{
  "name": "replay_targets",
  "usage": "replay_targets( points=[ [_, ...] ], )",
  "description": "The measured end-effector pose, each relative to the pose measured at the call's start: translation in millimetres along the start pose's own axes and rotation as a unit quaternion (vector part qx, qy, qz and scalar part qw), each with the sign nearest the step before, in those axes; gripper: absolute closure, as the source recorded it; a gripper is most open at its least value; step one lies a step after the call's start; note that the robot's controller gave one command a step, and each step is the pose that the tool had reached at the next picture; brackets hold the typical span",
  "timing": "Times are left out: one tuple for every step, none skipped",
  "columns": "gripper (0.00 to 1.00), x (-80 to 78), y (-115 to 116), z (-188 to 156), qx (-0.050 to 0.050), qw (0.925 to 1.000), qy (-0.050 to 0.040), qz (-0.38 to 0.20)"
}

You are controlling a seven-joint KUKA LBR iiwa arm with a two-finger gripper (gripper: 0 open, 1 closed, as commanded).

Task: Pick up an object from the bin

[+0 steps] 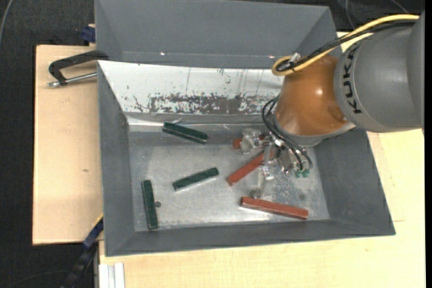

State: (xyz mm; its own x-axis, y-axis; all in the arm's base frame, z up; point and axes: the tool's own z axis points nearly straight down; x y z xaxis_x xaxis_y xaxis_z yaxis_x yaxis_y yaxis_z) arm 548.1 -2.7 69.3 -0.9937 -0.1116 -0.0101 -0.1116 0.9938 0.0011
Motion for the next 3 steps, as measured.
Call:
replay_targets(
  points=[
    [1.0,2.1,0.1,-1.4,0.0,1.0,0.003,0.0],
    [1.0,-38.1,24.2,-1.3,0.0,0.9953,0.0014,-0.097],
    [1.0,-35.2,10.3,-152.7,0.001,0.9912,-0.0022,-0.132]
  ],
)
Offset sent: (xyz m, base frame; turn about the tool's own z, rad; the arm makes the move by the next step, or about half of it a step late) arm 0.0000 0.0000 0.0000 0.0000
